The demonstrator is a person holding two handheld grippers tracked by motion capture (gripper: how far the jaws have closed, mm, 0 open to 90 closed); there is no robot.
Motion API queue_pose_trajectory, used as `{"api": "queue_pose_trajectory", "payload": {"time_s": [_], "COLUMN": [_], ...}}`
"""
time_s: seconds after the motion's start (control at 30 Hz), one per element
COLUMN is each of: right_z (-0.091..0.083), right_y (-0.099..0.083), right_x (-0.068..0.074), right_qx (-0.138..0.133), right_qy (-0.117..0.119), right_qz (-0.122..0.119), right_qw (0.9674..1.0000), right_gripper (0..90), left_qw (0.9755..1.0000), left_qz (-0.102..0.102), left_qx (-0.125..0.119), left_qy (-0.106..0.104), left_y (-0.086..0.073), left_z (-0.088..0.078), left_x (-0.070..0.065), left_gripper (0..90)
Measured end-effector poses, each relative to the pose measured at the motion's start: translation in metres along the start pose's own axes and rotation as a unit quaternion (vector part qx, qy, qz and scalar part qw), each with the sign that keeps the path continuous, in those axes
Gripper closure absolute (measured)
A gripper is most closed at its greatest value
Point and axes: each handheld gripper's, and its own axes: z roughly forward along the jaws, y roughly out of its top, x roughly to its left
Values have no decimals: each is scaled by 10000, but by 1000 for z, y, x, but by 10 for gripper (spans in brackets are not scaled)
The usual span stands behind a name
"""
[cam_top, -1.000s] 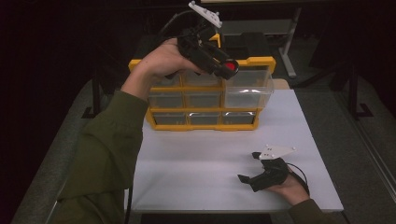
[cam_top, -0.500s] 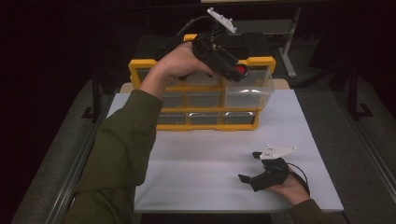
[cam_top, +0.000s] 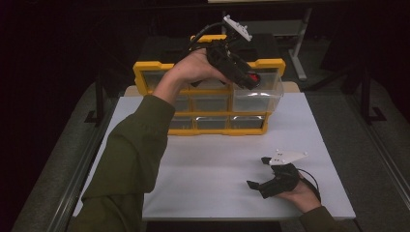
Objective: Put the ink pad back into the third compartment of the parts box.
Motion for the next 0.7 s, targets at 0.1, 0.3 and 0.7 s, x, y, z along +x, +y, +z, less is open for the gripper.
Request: {"api": "queue_pose_trajectory", "payload": {"time_s": [0.1,0.3,0.7], "right_z": [0,0,0], "right_y": [0,0,-1], "right_x": [0,-1,-2], "right_qx": [-5,-9,8], "right_qy": [0,5,-11], "right_qz": [6,18,46], "right_qw": [10000,10000,10000], "right_gripper": [0,0,0], "left_qw": [10000,9999,9997], "left_qz": [-2,37,-43], "left_qx": [-71,-83,-230], "left_qy": [-38,-46,84], "left_y": [1,0,-22], "left_z": [-1,-7,-33], "left_x": [-1,-4,-11], "left_gripper": [281,262,246]}}
